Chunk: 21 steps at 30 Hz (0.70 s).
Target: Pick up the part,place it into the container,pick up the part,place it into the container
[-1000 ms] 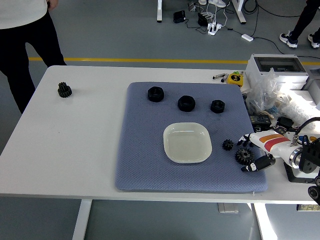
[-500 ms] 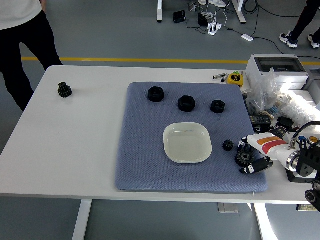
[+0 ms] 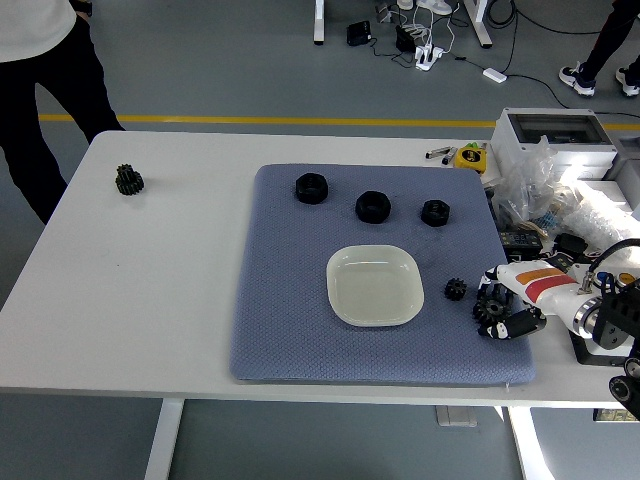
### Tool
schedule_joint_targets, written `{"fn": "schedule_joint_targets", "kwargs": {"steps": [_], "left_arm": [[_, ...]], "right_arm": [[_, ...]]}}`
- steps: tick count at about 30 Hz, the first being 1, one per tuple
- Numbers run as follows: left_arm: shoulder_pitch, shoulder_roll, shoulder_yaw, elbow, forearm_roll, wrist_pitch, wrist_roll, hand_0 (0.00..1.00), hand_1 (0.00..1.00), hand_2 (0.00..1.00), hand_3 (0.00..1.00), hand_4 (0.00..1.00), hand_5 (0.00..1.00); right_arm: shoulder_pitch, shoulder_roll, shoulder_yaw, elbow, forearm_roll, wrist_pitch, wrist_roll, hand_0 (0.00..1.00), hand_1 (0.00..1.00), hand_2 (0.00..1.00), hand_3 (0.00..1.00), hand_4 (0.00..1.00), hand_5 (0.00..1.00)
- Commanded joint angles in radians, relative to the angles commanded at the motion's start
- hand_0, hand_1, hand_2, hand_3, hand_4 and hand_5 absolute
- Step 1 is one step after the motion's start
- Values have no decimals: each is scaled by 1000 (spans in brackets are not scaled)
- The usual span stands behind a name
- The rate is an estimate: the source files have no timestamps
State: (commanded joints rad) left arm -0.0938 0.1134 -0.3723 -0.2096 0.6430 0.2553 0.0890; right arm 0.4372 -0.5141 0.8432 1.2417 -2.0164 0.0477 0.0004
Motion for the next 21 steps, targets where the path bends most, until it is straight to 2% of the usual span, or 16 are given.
{"fn": "schedule_joint_targets", "kwargs": {"steps": [1, 9, 21], "left_arm": [[-1, 0, 1, 0, -1, 0, 0, 653, 654, 622, 556, 594, 500], [-6, 0, 8, 0, -14, 1, -4, 653, 653, 620, 556, 594, 500], [-7, 3, 12, 1, -21, 2, -6, 653, 653, 621, 556, 594, 500]], "right_arm": [[1, 0, 0, -2, 3, 0, 0, 223, 401, 463, 516, 809, 263], [1, -3, 3, 12, 7, -8, -5, 213, 386, 452, 512, 818, 251], [37, -8, -9, 124, -4, -9, -19, 198, 372, 441, 511, 811, 237]]}}
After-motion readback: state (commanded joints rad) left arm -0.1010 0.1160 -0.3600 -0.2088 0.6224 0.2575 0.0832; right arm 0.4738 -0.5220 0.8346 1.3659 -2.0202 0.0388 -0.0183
